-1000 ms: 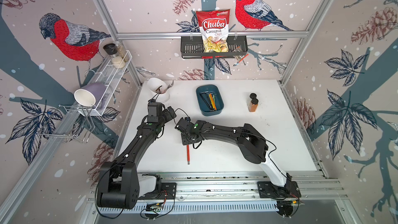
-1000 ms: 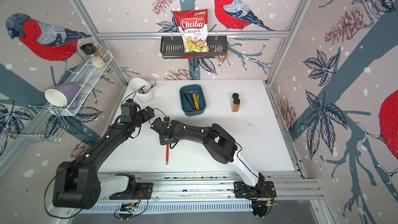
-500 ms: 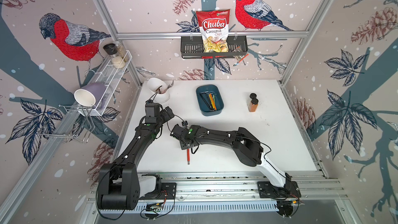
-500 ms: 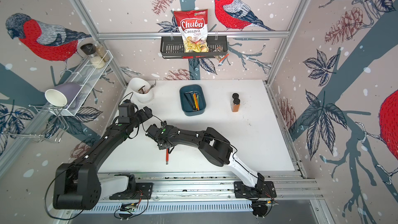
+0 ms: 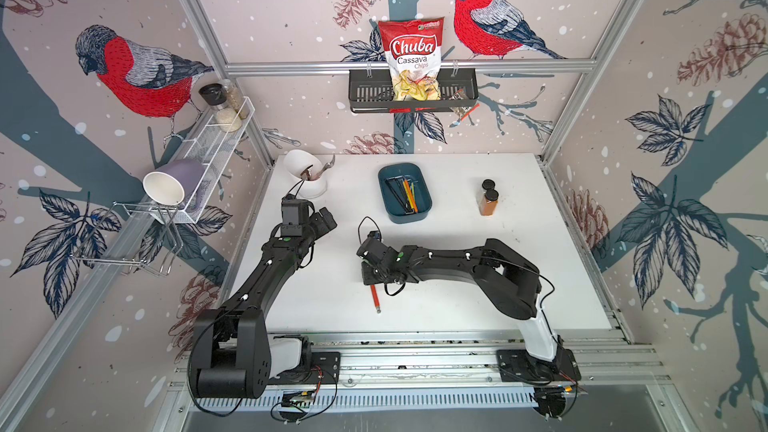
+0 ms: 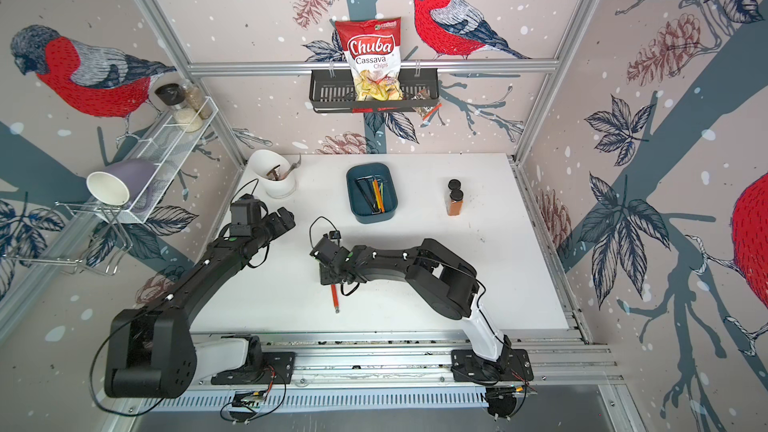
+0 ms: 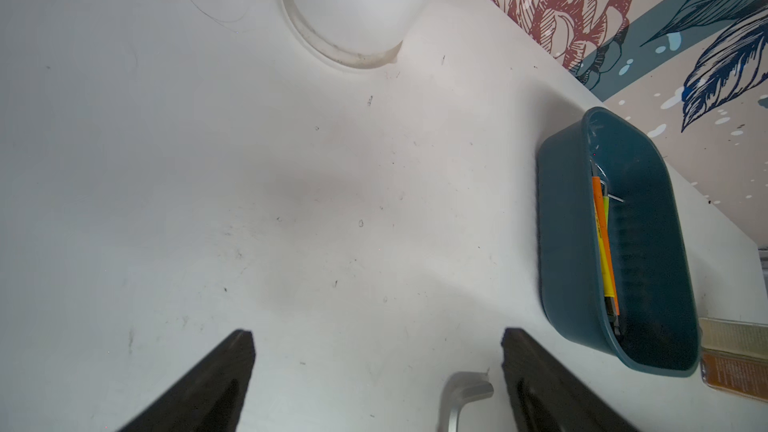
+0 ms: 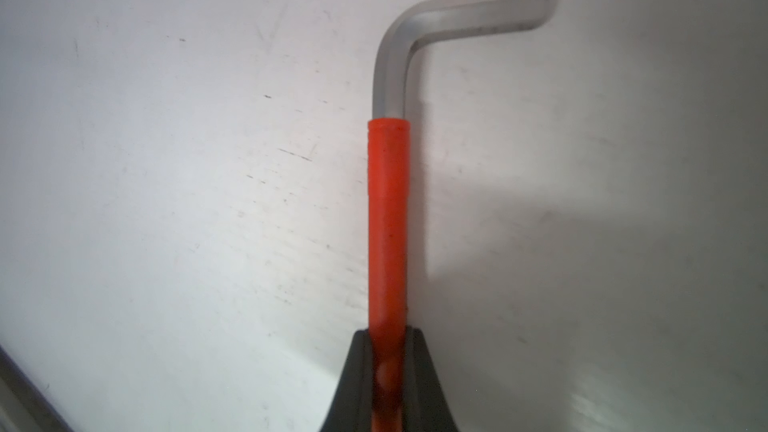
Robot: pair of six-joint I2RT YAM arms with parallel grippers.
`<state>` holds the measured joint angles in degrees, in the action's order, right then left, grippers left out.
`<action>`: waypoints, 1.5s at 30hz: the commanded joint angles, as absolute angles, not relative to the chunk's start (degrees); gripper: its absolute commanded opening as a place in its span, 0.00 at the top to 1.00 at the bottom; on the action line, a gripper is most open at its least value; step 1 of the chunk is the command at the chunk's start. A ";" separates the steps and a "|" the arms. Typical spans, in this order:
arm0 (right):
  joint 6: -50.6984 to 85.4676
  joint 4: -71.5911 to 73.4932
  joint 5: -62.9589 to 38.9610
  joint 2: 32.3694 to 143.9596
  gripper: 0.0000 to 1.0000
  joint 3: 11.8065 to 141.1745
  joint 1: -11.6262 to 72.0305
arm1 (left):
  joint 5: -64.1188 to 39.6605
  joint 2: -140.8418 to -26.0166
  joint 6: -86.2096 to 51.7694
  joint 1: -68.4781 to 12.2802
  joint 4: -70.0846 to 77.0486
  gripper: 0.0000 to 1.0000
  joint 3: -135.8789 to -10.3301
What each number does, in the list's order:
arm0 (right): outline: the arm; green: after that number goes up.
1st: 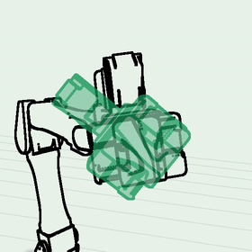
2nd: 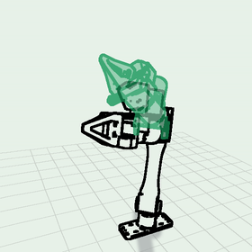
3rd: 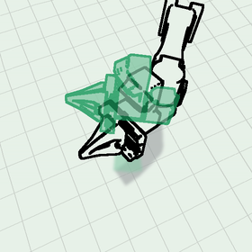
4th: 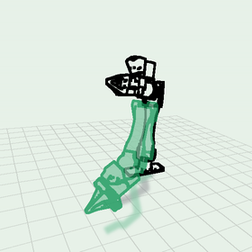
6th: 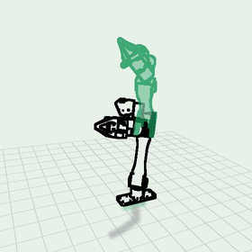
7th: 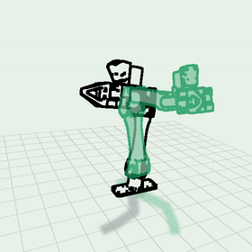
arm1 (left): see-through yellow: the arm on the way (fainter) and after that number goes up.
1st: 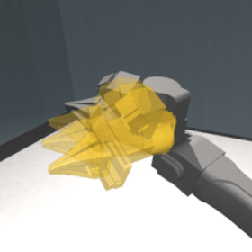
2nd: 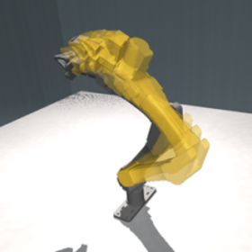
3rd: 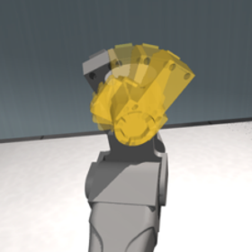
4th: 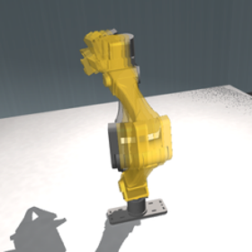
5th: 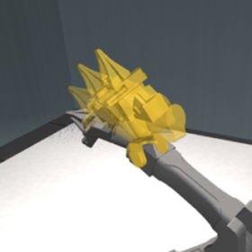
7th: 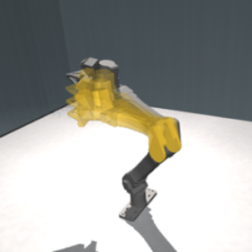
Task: Put the hex key on the desktop into the storage box
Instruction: Pick up the Allen key from the center of the board, then place the Allen key in the storage box.
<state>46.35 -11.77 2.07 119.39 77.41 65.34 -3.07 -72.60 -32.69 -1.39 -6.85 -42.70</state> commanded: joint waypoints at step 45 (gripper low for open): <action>28.70 -12.83 -13.88 105.89 1.00 84.16 41.55 | -2.11 -73.15 -34.43 -11.15 -11.43 0.04 -53.59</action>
